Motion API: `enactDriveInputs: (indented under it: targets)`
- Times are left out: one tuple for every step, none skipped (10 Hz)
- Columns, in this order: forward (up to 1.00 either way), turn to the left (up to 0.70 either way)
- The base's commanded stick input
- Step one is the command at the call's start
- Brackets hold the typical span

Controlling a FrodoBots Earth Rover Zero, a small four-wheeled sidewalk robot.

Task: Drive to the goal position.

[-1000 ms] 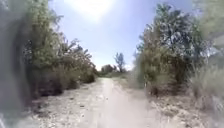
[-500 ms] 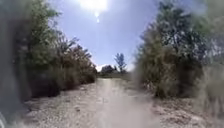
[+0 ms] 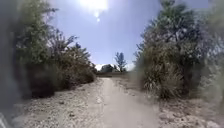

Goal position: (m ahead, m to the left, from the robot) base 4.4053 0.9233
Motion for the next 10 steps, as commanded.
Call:
enactDriveInputs:
  targets:
    - [0.45,0.0]
    - [0.45,0.0]
    - [0.45,0.0]
    - [0.45,0.0]
    - [0.45,0.0]
    - [0.45,0.0]
    - [0.45,0.0]
    - [0.45,0.0]
    - [0.45,0.0]
    - [0.45,0.0]
